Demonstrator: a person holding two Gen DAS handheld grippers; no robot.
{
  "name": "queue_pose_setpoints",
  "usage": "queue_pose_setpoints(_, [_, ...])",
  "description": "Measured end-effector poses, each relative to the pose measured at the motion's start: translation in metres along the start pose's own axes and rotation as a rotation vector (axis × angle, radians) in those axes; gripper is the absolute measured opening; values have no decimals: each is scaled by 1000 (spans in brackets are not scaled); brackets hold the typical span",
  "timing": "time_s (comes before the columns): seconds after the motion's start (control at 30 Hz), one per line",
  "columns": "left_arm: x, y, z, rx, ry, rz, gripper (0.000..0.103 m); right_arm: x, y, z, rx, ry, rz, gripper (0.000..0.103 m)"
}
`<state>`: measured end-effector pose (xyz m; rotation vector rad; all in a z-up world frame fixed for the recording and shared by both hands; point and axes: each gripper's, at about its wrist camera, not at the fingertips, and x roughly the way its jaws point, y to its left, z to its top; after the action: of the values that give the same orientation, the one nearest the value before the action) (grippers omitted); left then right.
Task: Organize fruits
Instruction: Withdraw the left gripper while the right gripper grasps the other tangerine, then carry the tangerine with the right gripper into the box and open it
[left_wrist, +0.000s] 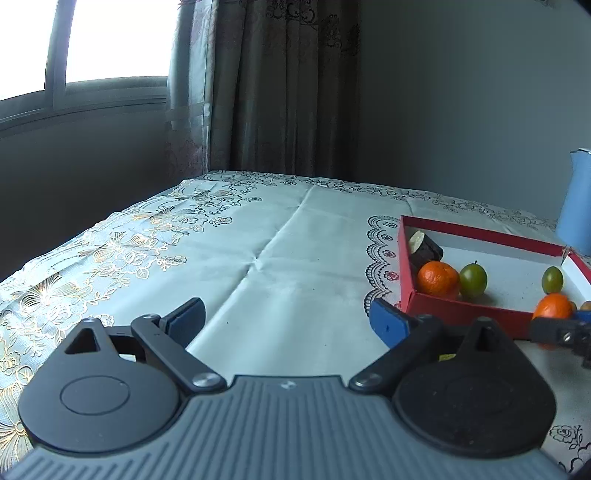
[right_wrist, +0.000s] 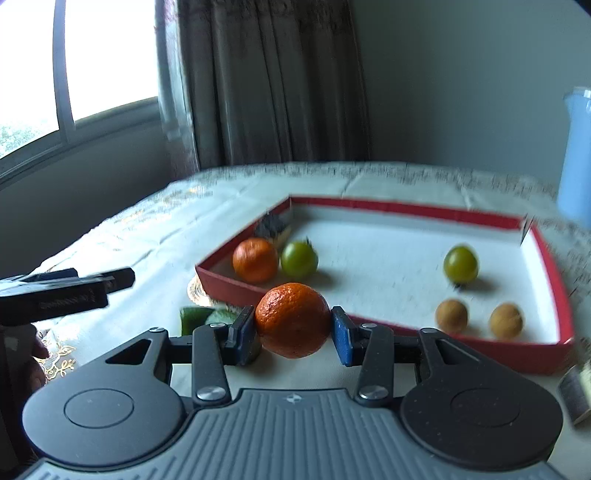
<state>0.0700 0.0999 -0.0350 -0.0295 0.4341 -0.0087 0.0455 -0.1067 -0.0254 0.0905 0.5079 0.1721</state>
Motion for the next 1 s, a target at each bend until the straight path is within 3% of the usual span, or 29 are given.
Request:
queue_pose_setpoints(0.37, [-3, -7, -1, 39, -3, 39, 95, -38, -11, 6, -26, -101, -41, 43])
queue_pose_setpoints(1.0, [-33, -81, -19, 178, 10, -134, 95, -48, -51, 24, -11, -160, -121, 43])
